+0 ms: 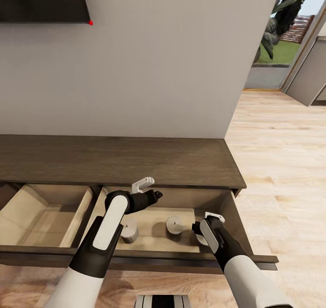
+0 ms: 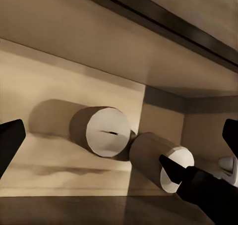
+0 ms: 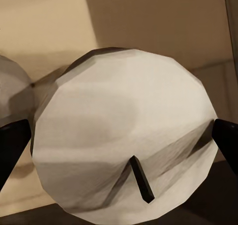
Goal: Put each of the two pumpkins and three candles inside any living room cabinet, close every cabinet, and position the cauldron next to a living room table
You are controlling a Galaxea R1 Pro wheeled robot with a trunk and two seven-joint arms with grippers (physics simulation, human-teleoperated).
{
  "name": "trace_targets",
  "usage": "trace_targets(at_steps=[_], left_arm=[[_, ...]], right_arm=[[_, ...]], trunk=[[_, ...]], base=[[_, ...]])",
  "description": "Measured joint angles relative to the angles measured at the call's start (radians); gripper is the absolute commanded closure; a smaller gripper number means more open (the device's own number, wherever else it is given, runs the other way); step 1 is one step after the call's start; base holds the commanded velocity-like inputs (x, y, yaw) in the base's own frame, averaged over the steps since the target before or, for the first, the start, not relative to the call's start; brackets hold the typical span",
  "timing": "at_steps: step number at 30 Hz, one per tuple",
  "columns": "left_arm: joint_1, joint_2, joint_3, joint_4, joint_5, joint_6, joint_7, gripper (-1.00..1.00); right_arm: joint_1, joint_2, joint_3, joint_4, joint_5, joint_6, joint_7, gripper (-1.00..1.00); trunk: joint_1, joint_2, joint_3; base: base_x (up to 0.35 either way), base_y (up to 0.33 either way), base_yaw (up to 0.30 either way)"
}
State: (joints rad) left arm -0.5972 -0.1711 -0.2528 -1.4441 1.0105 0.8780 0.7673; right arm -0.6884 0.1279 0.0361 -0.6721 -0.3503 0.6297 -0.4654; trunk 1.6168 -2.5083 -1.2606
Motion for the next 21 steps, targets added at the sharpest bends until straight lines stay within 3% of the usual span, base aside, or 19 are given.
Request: trace_targets(at_steps=[12,16,21], left_arm=[[0.000,-0.001,0.000,0.000,0.000,0.000,0.000,-1.00],[0.000,-0.001,0.000,0.000,0.000,0.000,0.000,-1.00],[0.000,-0.001,0.000,0.000,0.000,0.000,0.000,-1.00]], right_arm=[[0.000,-0.001,0.000,0.000,0.001,-0.011,0.000,1.00],[0.000,-0.021,-0.001,0.008,0.000,-0.038,-0.001,1.00],[0.000,-0.026,-0.001,0.015,-0.003,-0.042,-0.001,1.00]], trunk=[[0.001,0.000,-0.008],[0.001,0.000,-0.008],[0.001,0.000,-0.008]], base=[[0.000,0.000,0.000],[0.000,0.000,0.000],[0.000,0.000,0.000]])
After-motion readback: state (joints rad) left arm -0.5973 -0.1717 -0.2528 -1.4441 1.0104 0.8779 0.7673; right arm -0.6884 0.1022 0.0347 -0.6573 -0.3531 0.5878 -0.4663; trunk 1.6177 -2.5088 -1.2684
